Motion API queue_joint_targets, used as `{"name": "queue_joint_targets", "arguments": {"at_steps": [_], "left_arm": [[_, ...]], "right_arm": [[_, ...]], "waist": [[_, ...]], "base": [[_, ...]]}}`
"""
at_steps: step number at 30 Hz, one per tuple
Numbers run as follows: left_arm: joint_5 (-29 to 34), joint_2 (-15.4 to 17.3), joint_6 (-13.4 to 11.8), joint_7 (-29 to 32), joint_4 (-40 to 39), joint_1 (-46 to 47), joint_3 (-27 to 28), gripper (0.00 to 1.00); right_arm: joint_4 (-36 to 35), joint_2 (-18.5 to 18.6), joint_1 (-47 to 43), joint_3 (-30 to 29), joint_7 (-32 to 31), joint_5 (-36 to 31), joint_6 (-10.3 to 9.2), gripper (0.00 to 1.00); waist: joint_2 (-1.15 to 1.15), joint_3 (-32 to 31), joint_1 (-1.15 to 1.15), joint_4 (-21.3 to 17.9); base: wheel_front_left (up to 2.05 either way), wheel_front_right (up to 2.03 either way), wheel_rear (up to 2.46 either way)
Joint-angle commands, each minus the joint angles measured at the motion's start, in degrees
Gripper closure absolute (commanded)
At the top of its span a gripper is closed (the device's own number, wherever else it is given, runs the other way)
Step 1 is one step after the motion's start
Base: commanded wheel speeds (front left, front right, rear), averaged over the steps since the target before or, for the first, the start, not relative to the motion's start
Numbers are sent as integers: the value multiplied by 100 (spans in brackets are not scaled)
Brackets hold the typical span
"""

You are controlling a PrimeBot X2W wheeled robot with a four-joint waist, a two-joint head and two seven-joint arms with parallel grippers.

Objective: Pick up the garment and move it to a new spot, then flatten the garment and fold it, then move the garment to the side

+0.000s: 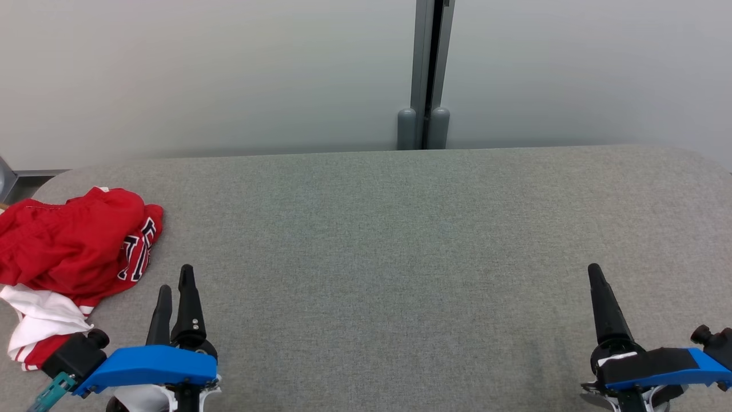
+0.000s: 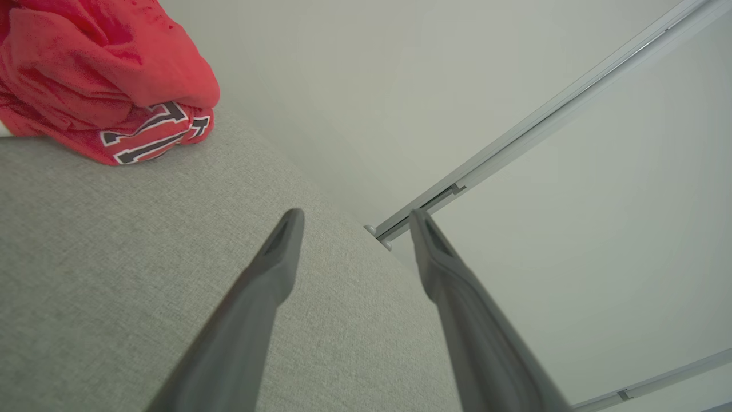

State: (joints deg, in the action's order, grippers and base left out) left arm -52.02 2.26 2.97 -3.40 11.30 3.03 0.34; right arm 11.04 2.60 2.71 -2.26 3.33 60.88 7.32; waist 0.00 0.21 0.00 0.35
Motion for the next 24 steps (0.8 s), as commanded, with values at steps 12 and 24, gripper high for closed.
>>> {"name": "queue_joint_targets", "arguments": {"at_steps": [12, 24], "left_arm": [[1288, 116, -179, -264, 54, 154, -243, 0], [2130, 180, -295, -461, 146, 173, -426, 0]], "right_arm": [[-45, 32, 15, 104, 269, -1339, 16, 0], [-16, 34, -5, 170, 467, -2172, 16, 0]], "waist": [[0, -6, 0, 23], [0, -31, 0, 54]], "base": [[0, 0, 0], [0, 0, 0]]}}
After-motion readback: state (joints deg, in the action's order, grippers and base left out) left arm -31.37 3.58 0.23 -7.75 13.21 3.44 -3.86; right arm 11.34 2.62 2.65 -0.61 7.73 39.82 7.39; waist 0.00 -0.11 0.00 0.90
